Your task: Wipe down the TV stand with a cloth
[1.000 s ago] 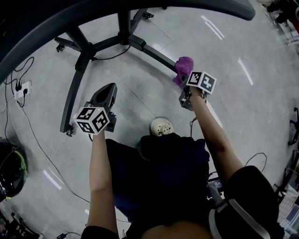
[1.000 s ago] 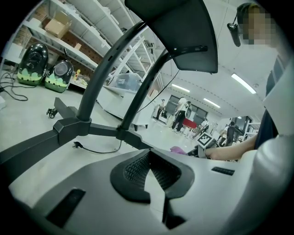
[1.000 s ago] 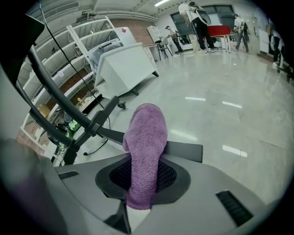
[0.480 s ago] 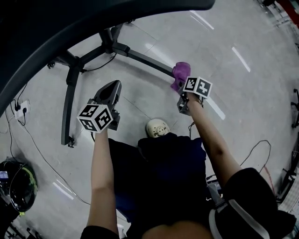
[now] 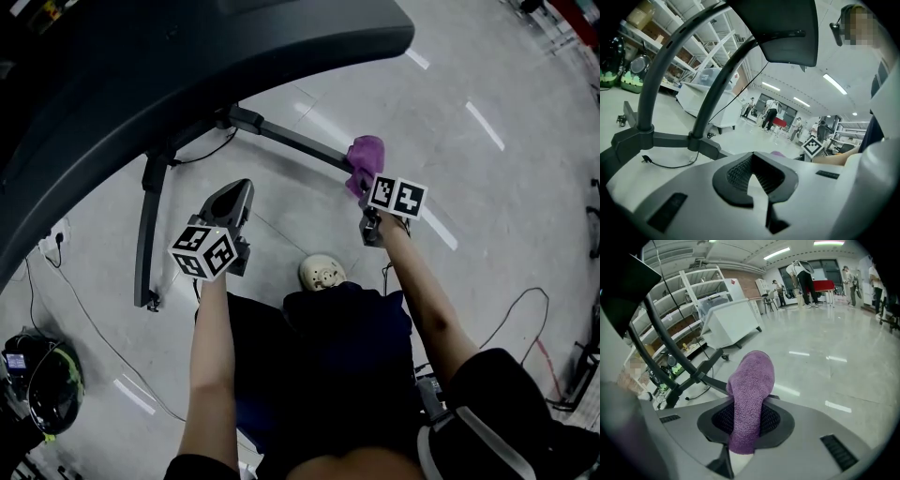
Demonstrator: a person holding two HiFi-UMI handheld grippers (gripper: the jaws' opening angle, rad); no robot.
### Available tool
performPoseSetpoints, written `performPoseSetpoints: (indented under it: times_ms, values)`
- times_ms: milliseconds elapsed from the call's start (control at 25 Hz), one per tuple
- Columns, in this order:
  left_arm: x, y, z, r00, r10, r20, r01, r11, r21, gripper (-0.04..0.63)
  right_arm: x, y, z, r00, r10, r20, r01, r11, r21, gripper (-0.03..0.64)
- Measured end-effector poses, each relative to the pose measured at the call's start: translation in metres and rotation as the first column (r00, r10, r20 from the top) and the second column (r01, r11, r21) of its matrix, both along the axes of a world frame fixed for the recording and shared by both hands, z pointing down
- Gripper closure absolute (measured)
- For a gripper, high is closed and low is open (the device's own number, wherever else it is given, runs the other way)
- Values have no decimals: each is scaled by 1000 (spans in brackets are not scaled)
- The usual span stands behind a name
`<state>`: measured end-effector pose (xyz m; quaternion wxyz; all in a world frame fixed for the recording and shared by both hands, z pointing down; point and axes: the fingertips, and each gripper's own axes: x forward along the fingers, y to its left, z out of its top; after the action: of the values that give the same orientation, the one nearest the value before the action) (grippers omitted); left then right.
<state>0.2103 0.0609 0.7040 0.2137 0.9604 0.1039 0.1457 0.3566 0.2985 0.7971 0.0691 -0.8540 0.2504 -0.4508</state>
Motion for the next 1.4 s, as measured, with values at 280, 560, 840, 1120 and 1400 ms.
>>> performPoseSetpoints:
  times_ms: [280,560,840,1120,1400]
  values:
    - [-20,-3,1,999,-23,-31,25,997,71,589,-28,-86,-52,942,-289,-172,307,948,86,528]
    - [-53,-37,-13,989,-146,-38,148,988,48,589,-75,-170,-86,858,-464,-221,504,844,184,528]
    - [-86,-36,-53,979,-204,12,204,979,19,589,-128,-176,-132,722,-656,-220,686,719,111,528]
    - [-113,-2,-124,981,-187,52,187,982,4,589,-191,-159,-209,565,-802,-194,820,572,22,528]
    - [-144,30,-218,969,-228,96,228,974,17,589,-236,-129,-309,522,-833,-185,850,527,28,528]
